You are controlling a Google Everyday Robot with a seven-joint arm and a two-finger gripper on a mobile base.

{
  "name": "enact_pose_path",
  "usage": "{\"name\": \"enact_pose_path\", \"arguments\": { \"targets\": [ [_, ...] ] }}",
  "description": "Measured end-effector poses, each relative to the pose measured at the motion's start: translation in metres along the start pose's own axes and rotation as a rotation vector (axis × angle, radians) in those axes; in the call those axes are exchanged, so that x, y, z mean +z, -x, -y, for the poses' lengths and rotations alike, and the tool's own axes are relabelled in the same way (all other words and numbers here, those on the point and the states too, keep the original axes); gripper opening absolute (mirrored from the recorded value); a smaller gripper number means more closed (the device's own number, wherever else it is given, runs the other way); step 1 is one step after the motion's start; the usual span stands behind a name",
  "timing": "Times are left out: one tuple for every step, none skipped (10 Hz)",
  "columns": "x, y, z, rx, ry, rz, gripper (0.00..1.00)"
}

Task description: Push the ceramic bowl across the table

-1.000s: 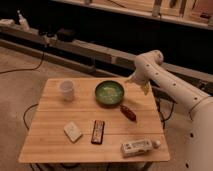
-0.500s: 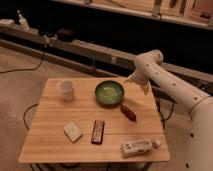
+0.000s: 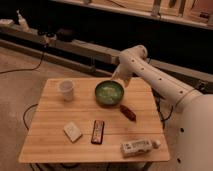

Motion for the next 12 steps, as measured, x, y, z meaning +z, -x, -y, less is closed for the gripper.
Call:
{"name": "enact_pose_path", "arguments": {
  "targets": [
    [0.01, 0.005, 0.006, -0.009, -0.012, 0.014, 0.28],
    [0.018, 0.009, 0.008, -0.016, -0.021, 0.024, 0.2],
    [0.031, 0.014, 0.014, -0.029, -0.031, 0.038, 0.08],
    [0.04, 0.019, 0.019, -0.038, -0.035, 0.051, 0.03],
    [0.048, 0.025, 0.026, -0.049, -0.038, 0.064, 0.0],
    [0.056, 0.032, 0.031, -0.065, -0.037, 0.08, 0.0],
    [0.063, 0.041, 0.037, -0.084, -0.03, 0.094, 0.0],
    [0.071, 0.052, 0.043, -0.106, -0.013, 0.111, 0.0],
    [0.078, 0.061, 0.047, -0.114, 0.005, 0.125, 0.0],
    [0.085, 0.066, 0.043, -0.106, 0.043, 0.135, 0.0],
    [0.088, 0.069, 0.04, -0.093, 0.071, 0.142, 0.0],
    [0.091, 0.072, 0.034, -0.077, 0.114, 0.149, 0.0]
  ]
}}
